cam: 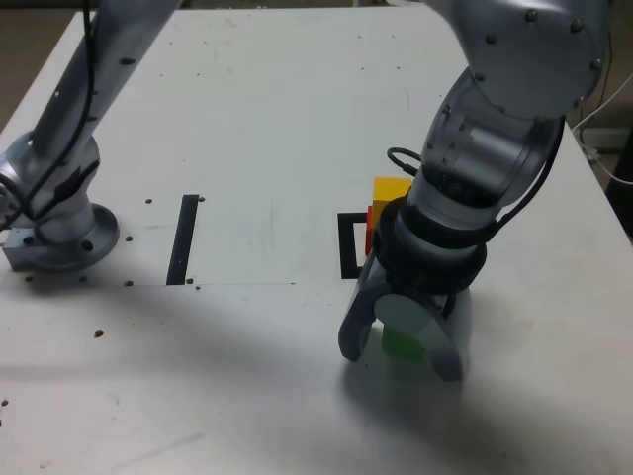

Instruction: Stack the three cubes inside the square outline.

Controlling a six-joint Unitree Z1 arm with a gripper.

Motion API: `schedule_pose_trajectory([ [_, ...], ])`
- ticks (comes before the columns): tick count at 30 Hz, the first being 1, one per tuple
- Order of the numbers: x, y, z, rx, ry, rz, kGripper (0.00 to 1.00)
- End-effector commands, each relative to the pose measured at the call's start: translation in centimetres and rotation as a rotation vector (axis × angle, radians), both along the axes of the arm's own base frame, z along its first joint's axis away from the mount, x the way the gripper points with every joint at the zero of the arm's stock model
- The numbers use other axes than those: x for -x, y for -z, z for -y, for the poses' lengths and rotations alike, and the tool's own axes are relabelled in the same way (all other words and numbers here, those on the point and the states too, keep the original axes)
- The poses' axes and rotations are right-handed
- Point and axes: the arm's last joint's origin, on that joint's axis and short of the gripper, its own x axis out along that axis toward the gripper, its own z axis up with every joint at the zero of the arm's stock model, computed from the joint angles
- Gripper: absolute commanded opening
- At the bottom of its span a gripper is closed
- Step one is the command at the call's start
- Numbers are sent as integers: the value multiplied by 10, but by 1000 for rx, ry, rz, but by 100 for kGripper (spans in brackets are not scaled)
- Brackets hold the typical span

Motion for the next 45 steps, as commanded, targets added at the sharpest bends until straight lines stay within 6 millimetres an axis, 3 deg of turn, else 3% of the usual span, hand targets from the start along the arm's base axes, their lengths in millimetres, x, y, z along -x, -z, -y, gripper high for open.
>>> schedule_pose_trajectory([
  [1,-1,0,0,1,3,8,26],
  [25,2,-12,-2,4,5,20,25],
  [29,9,-30,-6,-19,2,26,25],
  [35,22,-75,-18,-56,-6,70,25],
  [40,28,-108,-39,-59,-47,117,25],
  [45,29,-124,-66,-49,-106,136,25],
])
